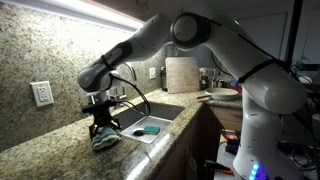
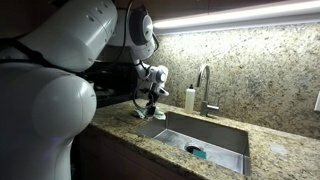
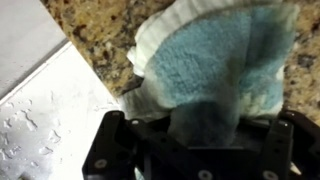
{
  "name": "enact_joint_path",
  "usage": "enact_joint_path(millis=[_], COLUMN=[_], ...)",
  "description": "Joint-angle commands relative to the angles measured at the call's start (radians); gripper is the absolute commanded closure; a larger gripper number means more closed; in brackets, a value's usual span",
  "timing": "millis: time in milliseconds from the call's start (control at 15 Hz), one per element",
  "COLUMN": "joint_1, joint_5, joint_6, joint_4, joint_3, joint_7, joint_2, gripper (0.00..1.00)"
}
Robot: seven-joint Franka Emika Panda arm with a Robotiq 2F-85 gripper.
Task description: Use the towel to wipe the surface
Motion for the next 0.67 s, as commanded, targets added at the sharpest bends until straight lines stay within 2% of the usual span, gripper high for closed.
enact_joint_path(millis=[0,267,600], joint_1=[-0.014,0.03,0.131], joint_5=[0.004,-0.015,-0.075], joint_6=[0.051,0.01,-0.064], joint_4=[-0.148,-0.053,0.131], joint_3=[-0.017,0.001,0.016], joint_7=[-0.008,0.017,0.071], joint_2=[-0.082,-0.029,0.058], gripper=[0.9,0.9,0.9])
